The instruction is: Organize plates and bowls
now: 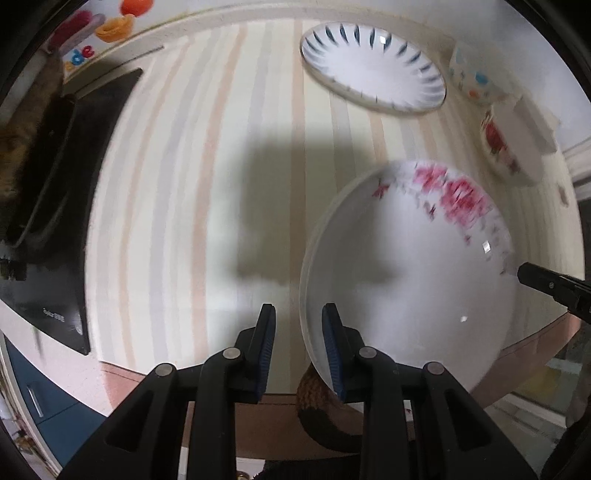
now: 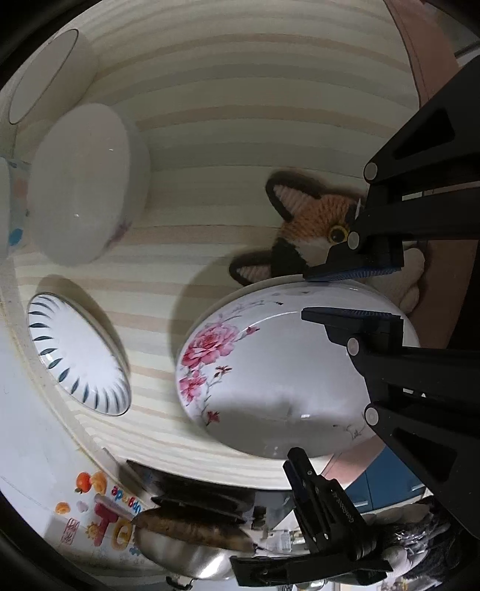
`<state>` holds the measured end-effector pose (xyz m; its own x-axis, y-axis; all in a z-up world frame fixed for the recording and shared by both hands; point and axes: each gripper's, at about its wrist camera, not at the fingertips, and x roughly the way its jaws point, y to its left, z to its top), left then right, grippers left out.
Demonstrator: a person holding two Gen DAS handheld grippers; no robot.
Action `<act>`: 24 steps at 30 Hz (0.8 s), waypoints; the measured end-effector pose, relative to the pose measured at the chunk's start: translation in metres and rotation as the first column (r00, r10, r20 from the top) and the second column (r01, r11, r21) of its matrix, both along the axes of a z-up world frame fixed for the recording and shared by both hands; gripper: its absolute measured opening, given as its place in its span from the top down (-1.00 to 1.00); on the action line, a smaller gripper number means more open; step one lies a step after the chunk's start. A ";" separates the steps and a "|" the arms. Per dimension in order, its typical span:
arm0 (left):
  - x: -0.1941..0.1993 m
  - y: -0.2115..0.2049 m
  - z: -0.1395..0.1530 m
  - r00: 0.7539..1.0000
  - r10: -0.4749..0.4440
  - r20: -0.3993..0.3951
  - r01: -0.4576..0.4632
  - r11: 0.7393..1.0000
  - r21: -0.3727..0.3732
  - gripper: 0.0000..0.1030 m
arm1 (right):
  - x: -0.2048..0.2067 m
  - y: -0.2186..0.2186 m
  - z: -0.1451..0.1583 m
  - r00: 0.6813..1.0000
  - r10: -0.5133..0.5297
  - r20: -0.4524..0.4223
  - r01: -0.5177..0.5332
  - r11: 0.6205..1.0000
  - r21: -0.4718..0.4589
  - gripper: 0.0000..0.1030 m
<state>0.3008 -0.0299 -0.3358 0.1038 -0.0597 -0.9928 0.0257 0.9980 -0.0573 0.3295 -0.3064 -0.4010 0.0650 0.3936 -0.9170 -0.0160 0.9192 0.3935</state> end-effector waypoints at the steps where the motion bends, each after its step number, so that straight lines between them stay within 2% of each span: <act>1: 0.003 0.001 0.010 1.000 0.006 0.020 -0.005 1.000 -0.003 0.53 | 0.001 -0.003 0.005 1.000 -0.010 0.003 0.010 1.000 0.014 0.66; 5: 0.030 0.004 0.042 0.995 0.015 0.095 -0.013 1.000 -0.019 0.52 | 0.014 -0.009 0.045 0.997 -0.028 0.065 0.024 0.998 0.063 0.66; 7: 0.057 0.005 0.051 0.994 0.020 0.109 -0.016 0.999 -0.040 0.49 | 0.031 -0.011 0.069 0.993 -0.040 0.112 0.029 0.995 0.095 0.59; 8: 0.072 0.006 0.052 0.994 0.026 0.110 -0.021 0.999 -0.051 0.49 | 0.044 -0.012 0.079 0.991 -0.047 0.126 0.033 0.993 0.110 0.45; 9: 0.091 0.006 0.052 0.993 0.032 0.112 -0.025 0.998 -0.059 0.49 | 0.056 -0.012 0.085 0.990 -0.049 0.135 0.033 0.993 0.118 0.39; 12: 0.135 0.005 0.039 0.994 0.046 0.095 -0.039 0.996 -0.077 0.49 | 0.107 -0.009 0.097 0.984 -0.044 0.174 0.027 0.995 0.096 0.36; 14: 0.160 0.003 0.029 0.996 0.052 0.076 -0.046 0.996 -0.082 0.49 | 0.144 -0.003 0.090 0.984 -0.030 0.173 0.022 0.999 0.049 0.36; 18: 0.211 -0.002 -0.003 0.999 0.025 0.030 -0.023 0.998 -0.064 0.49 | 0.205 0.008 0.052 0.995 -0.015 0.104 0.015 1.000 -0.004 0.36; 24: 0.246 -0.001 -0.044 0.999 0.015 -0.048 -0.018 0.998 -0.057 0.50 | 0.248 0.026 0.003 0.999 0.024 0.025 -0.021 0.994 -0.108 0.36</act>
<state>0.5464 -0.0305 -0.3794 0.0579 -0.1154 -0.9916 0.0051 0.9933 -0.1153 0.5774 -0.2808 -0.3982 0.0820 0.2944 -0.9522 -0.0465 0.9555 0.2914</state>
